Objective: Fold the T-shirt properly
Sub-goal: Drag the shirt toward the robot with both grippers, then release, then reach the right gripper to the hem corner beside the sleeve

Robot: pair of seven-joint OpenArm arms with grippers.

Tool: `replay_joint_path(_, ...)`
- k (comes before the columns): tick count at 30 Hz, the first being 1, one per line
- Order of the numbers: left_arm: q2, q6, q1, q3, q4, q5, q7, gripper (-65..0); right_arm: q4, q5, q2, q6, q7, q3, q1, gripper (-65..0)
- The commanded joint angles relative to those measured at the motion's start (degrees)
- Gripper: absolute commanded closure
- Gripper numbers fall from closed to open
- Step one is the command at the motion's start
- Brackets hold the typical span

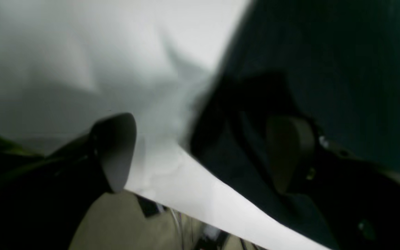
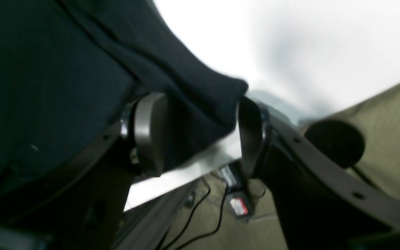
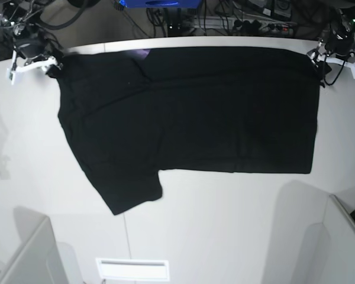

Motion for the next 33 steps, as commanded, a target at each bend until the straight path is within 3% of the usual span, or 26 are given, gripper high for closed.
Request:
replay_joint_path(1,-0.83,-0.07,0.50,-1.84,1.46,-0.14,-0.97,-56.3,1.72,0.76,0.47,0.36,0.82,0.69,-0.14,-31.4)
replay_joint_path(9,-0.92,-0.16,0.32,-12.04,6.56,-0.14,-0.97,-56.3,3.31,0.67,0.82,0.54,1.08,1.13,1.27,-31.4)
replay_joint_path(16,-1.01,-0.16,-4.69,-12.39,7.70,-0.23,-0.97,-54.8,3.31,0.50,0.99,0.80,0.91,-2.74,3.73,-31.4)
replay_joint_path(17,-1.01,-0.25,-5.48,-12.39,7.79,-0.23,-0.97,-52.0,3.31,0.50,1.61,0.80,0.91,-3.71,3.91,-31.4)
replay_joint_path(19,-0.92,-0.25,-6.80,-12.39,7.88,-0.23,-0.97,-39.3,3.22,0.50,2.58,0.80,1.35,-6.96,4.08,-31.4)
replay_joint_path(23,-0.92,-0.25,-8.38,-12.39,7.53,-0.23,-0.88,-2.8,3.22,0.41,3.63,0.80,1.35,-11.00,5.40,-31.4)
replay_joint_path(26,-1.01,-0.25,-8.65,-10.54,7.44,-0.23,-0.88,0.0,3.13,0.32,3.89,0.80,1.35,-13.46,7.69,-31.4)
replay_joint_path(33,-1.09,-0.25,-8.47,-6.32,7.44,-0.14,-0.88,0.0,1.72,0.32,8.82,0.27,1.00,-21.29,18.41,-31.4)
